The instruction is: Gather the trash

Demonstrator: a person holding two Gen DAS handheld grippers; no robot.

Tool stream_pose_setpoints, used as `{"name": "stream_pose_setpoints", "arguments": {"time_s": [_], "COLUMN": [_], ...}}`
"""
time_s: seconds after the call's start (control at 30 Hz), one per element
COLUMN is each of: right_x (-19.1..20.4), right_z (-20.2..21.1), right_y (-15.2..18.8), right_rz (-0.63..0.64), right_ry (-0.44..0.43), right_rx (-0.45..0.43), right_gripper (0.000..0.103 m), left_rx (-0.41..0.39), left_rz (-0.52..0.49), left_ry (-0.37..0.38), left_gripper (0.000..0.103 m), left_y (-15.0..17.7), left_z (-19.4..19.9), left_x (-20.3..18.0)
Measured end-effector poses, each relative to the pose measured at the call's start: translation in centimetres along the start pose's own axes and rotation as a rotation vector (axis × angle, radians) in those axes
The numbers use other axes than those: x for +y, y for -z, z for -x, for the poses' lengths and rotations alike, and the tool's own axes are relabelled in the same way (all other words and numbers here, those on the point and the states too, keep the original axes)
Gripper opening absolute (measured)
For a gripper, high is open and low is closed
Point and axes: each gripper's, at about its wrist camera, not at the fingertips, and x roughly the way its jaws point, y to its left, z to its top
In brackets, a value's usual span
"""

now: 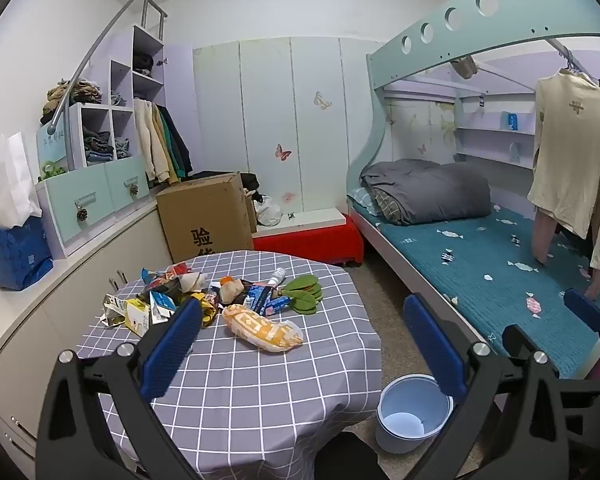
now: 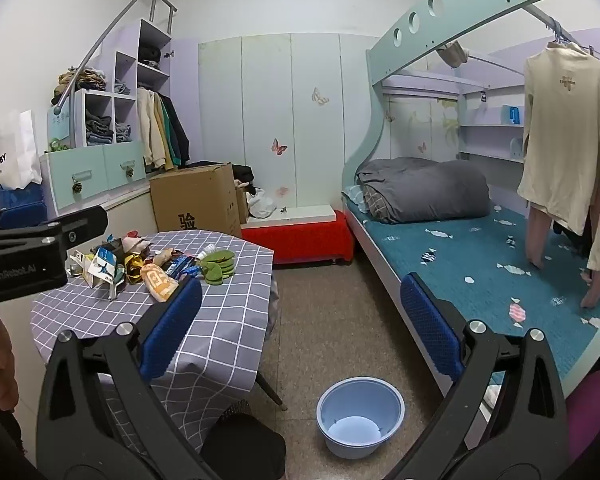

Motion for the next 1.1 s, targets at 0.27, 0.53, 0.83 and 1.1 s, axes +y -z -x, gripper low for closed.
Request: {"name": "stream_pose_setpoints", "arguments": {"time_s": [0.27, 0.53, 0.83, 1.1], "right_x": [0.1, 0.0, 0.0, 0.1], "right_z": [0.2, -0.2, -0.4, -0.5], "right_y": [0.0, 0.2, 0.5, 0.6], "right_rz": [0.006, 0.0, 0.002, 0.004], "right_ry": [0.002, 0.0, 0.0, -0.001], "right_rx": [-0.011, 0.001, 0.002, 0.003], "right_gripper": [0.097, 0.097, 0.097, 0.097], "left_rx": [-0.001, 0.003, 0.003, 0.003], "left_rz": [0.009, -0.007, -0.01, -0.01], "left_ry": [0.006, 0.005, 0.006, 0.004], "left_gripper": [0.099, 0.099, 0.099, 0.099], "left_y": [0.1, 0.1, 0.2, 0.2], "left_z": [0.2, 0.1, 0.0, 0.0], "left_x": [0.7, -0.7, -0.6, -0.6]}}
